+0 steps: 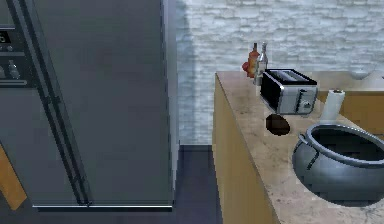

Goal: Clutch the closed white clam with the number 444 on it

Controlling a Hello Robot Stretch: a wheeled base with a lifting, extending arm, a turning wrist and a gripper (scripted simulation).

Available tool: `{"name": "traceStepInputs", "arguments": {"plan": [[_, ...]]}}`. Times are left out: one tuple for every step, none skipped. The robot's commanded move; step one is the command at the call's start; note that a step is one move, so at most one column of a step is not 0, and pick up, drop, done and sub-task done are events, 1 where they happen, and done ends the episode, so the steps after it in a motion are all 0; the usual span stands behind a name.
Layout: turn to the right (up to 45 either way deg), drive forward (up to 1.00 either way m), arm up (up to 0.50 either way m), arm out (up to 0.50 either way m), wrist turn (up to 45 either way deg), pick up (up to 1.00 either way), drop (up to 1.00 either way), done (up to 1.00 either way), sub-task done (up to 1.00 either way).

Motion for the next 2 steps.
{"name": "traceStepInputs", "arguments": {"plan": [[0.0,0.00,0.10,0.00,0.0,0.00,0.00,0.00,0.00],[0.0,0.00,0.00,0.00,0.0,0.00,0.00,1.00,0.00]]}}
